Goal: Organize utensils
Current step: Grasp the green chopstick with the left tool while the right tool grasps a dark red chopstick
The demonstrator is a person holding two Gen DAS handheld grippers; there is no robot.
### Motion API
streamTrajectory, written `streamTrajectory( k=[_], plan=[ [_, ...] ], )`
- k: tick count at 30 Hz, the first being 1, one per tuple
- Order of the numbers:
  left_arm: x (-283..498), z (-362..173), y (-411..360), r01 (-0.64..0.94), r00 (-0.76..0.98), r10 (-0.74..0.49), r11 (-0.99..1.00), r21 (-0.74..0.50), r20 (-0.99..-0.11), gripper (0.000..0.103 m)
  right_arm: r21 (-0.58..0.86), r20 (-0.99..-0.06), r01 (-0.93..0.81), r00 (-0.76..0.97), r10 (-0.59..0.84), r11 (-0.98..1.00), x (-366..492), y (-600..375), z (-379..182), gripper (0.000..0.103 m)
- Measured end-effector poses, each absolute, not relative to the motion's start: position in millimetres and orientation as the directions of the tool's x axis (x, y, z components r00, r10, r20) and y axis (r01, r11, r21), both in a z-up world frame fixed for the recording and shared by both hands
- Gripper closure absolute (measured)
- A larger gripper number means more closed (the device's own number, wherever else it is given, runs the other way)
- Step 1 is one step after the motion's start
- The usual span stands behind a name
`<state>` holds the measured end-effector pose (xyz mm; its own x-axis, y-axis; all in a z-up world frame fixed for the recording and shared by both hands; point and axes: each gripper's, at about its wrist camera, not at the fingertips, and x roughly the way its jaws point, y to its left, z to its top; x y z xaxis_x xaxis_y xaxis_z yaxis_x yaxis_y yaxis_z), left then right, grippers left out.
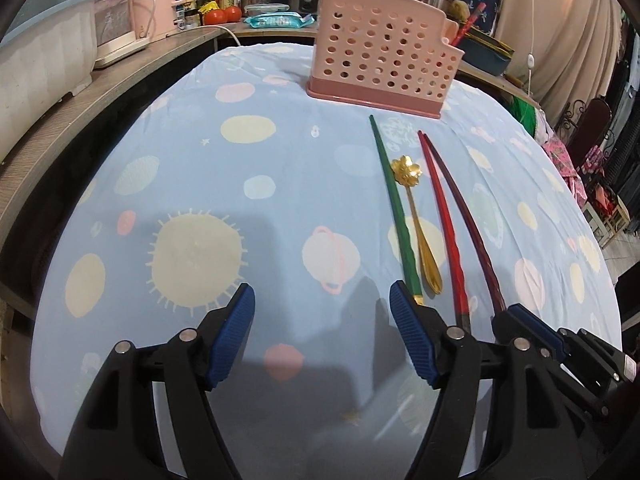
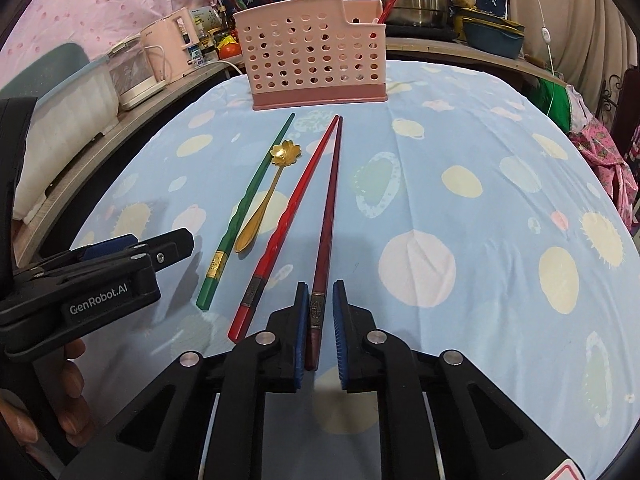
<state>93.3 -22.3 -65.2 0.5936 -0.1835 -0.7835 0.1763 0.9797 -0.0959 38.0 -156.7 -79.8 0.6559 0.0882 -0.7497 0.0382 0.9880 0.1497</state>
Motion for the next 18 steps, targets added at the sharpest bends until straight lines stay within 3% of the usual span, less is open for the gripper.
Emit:
streamTrajectory(
  k=[14,18],
  plan=[
    [84.2,-69.6,-43.2,0.259,0.577,-0.238,0.96,-0.101,-0.781,0.036,0.147,-0.748,0.06,0.66,0.071,0.987,33.4,-165.2,-81.0,0.096],
    [82.0,-70.8,-47.0,0.275,0.582,-0.243,0.957,-0.093,-0.776,0.043,0.146,-0.748,0.061,0.66,0.07,0.987,33.0,-165.4,-81.0,0.096]
  ],
)
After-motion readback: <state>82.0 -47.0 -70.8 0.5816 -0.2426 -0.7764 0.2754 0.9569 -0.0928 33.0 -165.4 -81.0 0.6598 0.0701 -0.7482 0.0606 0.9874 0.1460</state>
